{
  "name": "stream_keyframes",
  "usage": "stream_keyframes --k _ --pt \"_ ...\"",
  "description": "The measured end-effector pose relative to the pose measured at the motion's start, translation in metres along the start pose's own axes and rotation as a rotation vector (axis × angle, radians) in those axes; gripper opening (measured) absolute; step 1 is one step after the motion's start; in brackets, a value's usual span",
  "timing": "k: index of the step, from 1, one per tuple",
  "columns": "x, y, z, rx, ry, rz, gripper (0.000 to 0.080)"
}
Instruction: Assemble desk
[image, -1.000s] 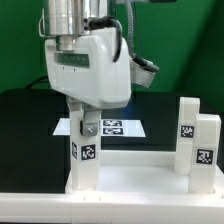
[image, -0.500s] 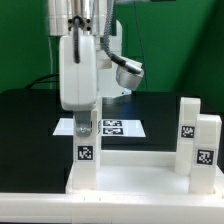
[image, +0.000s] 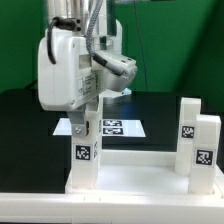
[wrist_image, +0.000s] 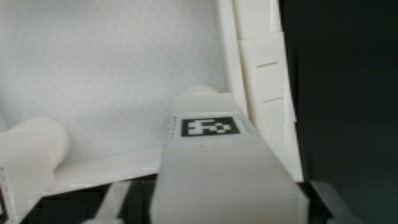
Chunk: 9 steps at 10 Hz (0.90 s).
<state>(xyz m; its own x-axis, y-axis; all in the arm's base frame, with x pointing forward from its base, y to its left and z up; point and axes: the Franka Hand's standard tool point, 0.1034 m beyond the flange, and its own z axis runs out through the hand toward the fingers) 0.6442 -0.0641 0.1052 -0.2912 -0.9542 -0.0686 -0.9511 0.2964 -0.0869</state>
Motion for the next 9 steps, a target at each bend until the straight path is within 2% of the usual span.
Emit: stream_keyframes --k 2,3,4,9 --pt "0.0 0.0002 0.0004 -0.001 0.0 -0.062 0.0536" --pt "-0.0001 0.0004 0.0004 -0.002 0.0 -0.096 0.0536" --pt "-0.0001 0.0004 0.0004 -0.003 0.005 -0.192 0.0626" --pt "-0.0067 -0.0017 -0.0027 -0.014 0.02 -0.685 0.0649"
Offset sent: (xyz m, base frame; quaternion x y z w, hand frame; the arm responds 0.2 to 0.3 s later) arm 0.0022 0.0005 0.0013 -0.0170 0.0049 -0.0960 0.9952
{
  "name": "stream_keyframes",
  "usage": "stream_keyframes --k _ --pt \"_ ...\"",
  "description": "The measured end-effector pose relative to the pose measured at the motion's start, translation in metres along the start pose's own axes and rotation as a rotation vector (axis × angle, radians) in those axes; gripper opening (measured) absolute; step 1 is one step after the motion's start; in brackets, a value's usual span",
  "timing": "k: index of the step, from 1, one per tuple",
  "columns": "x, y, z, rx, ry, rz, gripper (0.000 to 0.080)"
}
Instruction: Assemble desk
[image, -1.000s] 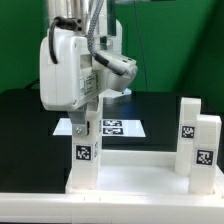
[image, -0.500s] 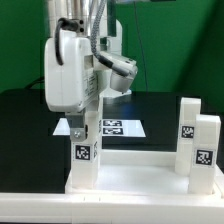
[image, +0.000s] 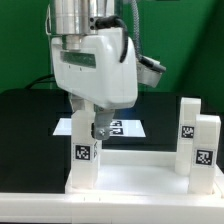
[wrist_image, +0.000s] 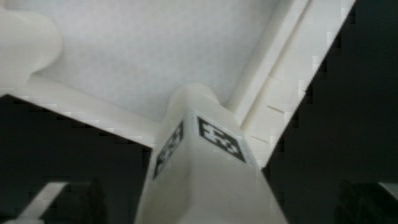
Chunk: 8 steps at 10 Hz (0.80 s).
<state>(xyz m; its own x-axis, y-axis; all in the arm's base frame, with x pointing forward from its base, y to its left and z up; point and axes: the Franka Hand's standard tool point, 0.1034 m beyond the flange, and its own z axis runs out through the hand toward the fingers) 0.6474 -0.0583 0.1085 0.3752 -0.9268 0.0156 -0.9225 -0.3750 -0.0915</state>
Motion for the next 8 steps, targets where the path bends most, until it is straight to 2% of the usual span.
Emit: stream_keyframes --k 3,7,8 --pt "0.0011 -0.0002 -0.0006 -0.01 0.01 -0.338 0.0649" --pt "0.0012 -0.0005 -0.0007 -0.016 0.012 -0.583 0.0649" --pt "0.0017 -0.0002 -0.0009 -0.025 0.017 -0.671 0.0649"
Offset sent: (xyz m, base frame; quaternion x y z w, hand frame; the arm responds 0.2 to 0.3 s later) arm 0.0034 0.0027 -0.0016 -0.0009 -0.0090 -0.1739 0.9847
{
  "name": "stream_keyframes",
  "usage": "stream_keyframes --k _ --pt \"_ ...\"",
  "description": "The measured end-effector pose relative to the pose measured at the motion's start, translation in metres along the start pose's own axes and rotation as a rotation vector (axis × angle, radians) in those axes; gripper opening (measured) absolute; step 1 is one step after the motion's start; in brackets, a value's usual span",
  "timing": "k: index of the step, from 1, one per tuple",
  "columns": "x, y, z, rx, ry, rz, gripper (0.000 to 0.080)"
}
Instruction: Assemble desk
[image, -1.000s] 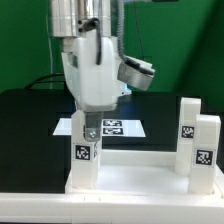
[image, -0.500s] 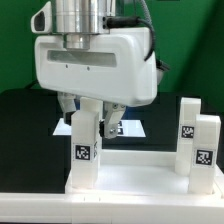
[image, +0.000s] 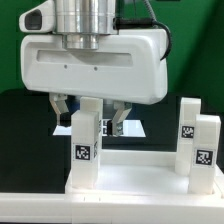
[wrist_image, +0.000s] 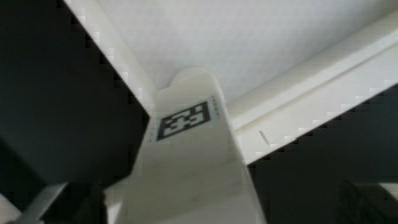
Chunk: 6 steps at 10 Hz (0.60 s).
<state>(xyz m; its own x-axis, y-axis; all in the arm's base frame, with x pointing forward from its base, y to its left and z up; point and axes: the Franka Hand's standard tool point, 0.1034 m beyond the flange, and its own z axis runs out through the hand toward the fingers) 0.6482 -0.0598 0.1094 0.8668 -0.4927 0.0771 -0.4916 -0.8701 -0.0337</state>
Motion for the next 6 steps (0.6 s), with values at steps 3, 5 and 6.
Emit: stream_keyframes --k 3,5,6 --pt "0.0008 0.0022 0.0 -0.009 0.002 -0.163 0.0649" --pt "0.0009 0.0032 0.0003 -0.01 0.001 -0.172 0.0527" --pt "0.0009 0.0033 0.0003 -0.01 0.001 -0.172 0.0386"
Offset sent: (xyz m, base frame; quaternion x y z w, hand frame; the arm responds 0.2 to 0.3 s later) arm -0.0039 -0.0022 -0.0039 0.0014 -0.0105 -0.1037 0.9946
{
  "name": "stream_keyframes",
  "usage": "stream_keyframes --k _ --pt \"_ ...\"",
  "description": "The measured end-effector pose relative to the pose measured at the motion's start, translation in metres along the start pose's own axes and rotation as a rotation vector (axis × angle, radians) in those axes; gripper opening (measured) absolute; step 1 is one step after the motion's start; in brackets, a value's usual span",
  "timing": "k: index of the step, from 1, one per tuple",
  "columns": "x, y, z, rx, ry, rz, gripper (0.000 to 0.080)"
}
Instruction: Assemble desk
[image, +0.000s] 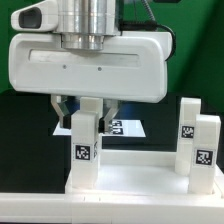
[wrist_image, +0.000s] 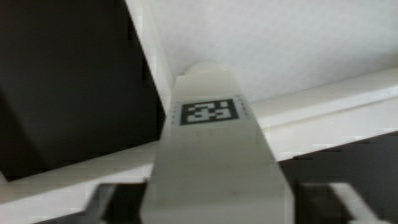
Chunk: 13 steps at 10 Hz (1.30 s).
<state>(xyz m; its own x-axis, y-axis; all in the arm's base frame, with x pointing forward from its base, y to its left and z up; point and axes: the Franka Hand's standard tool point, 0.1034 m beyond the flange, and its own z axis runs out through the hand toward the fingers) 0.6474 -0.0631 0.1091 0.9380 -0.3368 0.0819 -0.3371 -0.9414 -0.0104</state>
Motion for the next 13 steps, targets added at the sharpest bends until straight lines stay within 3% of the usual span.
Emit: stream_keyframes --k 1,10,11,12,13 --pt "0.0001 0.0009 -0.0002 -0.002 0.0 -0.008 0.0298" --pt "-0.0032 0.0065 -0.0005 -0.011 -0.014 0.078 0.0302" --pt "-0.0032 0.0068 0.0001 -0.012 -0.014 0.078 0.0379" --pt "-0.0032 0.0068 0.0002 -0.012 -0.014 0.078 0.0567" --pt "-0.0033 0.0069 0.0003 -0.012 -0.014 0.078 0.0567"
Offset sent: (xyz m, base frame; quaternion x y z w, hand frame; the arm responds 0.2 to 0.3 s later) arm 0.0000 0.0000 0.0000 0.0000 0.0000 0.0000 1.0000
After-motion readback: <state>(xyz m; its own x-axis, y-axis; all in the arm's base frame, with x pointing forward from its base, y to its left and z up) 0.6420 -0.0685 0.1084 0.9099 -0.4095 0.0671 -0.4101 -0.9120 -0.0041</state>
